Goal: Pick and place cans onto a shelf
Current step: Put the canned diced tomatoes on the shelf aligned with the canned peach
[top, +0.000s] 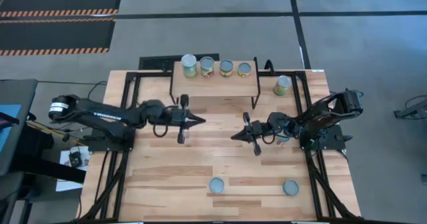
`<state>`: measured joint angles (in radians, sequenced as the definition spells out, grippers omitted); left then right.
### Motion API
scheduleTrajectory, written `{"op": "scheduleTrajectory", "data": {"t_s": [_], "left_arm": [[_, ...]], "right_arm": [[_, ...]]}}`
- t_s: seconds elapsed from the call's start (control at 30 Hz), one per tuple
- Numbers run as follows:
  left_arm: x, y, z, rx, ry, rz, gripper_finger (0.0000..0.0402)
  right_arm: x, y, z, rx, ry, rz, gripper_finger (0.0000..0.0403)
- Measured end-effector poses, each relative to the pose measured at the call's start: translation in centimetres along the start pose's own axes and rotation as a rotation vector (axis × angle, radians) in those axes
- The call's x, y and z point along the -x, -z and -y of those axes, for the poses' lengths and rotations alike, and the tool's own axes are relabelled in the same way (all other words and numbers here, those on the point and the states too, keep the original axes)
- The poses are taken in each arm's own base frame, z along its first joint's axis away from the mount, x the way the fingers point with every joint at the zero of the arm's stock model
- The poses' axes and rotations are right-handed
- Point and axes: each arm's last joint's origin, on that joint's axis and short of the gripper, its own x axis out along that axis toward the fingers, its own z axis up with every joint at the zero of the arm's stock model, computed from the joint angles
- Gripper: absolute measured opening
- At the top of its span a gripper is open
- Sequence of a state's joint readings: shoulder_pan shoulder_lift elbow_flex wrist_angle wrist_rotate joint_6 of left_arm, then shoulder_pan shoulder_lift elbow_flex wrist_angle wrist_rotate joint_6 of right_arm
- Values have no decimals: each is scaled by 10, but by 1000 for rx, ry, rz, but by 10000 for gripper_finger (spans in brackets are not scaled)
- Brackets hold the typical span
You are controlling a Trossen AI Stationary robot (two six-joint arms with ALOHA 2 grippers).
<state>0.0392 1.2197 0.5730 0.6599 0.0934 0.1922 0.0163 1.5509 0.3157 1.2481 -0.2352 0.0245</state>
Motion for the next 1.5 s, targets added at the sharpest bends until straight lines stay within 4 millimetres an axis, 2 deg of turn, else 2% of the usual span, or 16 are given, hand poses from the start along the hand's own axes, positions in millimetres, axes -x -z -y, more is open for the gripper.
{"op": "scheduleTrajectory", "data": {"t_s": [0.17,0.4,0.57,0.73,0.9,1.1,1.3,1.5], "left_arm": [[17,19,9,76,-58,202,1],[34,36,14,112,-67,238,1],[34,37,14,98,-69,239,1],[35,34,9,57,-159,258,1],[37,34,1,62,-192,268,1],[37,38,-5,84,-214,240,1],[36,40,-5,82,-212,217,1],[35,43,-4,83,-207,180,1]], "right_arm": [[1,4,-22,-93,18,-130,6],[2,-11,-61,-192,88,-369,6],[4,-32,-88,-293,130,-619,10],[18,-59,-106,-500,225,-839,29],[39,-75,-108,-644,459,-1041,61],[57,-75,-100,-723,713,-1196,119],[60,-68,-83,-739,902,-1279,177],[56,-57,-62,-719,1049,-1342,200]]}}
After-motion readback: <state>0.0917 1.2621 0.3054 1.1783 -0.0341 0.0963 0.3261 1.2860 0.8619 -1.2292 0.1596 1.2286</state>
